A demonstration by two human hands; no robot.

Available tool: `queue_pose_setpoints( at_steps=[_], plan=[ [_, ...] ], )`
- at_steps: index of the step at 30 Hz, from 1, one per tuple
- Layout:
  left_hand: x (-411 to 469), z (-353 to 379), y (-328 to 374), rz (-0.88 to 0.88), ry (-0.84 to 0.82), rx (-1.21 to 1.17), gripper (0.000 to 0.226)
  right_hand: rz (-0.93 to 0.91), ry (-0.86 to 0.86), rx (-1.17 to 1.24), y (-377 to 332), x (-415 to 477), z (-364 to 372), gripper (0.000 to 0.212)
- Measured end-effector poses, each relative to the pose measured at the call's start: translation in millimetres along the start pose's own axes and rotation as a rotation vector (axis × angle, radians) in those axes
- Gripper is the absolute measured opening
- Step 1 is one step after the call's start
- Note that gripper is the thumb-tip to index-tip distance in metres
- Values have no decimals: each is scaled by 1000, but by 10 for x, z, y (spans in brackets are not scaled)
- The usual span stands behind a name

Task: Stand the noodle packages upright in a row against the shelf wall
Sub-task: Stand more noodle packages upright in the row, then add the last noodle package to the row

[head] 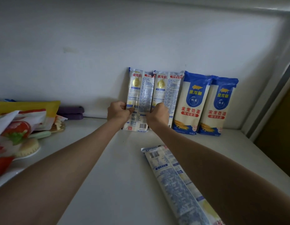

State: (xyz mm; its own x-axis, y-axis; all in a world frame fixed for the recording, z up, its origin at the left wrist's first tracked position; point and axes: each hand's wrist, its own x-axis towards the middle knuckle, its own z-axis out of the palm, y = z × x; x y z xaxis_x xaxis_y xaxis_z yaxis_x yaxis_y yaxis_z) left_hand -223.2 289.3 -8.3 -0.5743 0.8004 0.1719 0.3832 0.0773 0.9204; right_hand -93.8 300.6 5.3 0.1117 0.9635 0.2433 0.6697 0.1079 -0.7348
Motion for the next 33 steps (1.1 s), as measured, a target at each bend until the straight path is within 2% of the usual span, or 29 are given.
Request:
queue_pose_setpoints(
  at_steps=[3, 5, 7, 10, 12, 16, 22, 25, 28, 31, 33],
  plan=[
    [-108, -58, -15, -66, -47, 72, 25, 19, -43, -3, 23, -65, -172, 36],
    [-209, -114, -18, -124, -41, 86, 26, 24, -84, -23, 25, -108, -311, 26],
    [-349, -169, -11, -151, -69, 126, 17, 31, -145, -40, 39, -151, -461, 17],
    [-608, -232, -7, -187, -151, 201, 24, 79, -315, -69, 107, -278, -710, 29],
    [-794, -277, 15, -264, -188, 175, 26, 109, -381, -109, 189, -375, -861, 33],
    [-1217, -305, 52, -429, -250, 64, 30, 194, -455, -175, 355, -590, -1108, 28],
    [-1896, -342, 338, -617, -576, -28, 14, 263, -523, -231, 486, -966, -1349, 23],
    [-2159, -369, 458, -638, -684, 20, 33, 269, -536, -256, 480, -1135, -1419, 23],
    [-2409, -373, 531, -750, -731, 6, 53, 284, -537, -267, 489, -1266, -1475, 20],
    [-2676, -357, 573, -781, -732, 9, 49, 296, -526, -272, 543, -1348, -1507, 19],
    [-2815, -329, 585, -798, -743, 12, 38, 293, -510, -248, 591, -1366, -1509, 21]
  ],
)
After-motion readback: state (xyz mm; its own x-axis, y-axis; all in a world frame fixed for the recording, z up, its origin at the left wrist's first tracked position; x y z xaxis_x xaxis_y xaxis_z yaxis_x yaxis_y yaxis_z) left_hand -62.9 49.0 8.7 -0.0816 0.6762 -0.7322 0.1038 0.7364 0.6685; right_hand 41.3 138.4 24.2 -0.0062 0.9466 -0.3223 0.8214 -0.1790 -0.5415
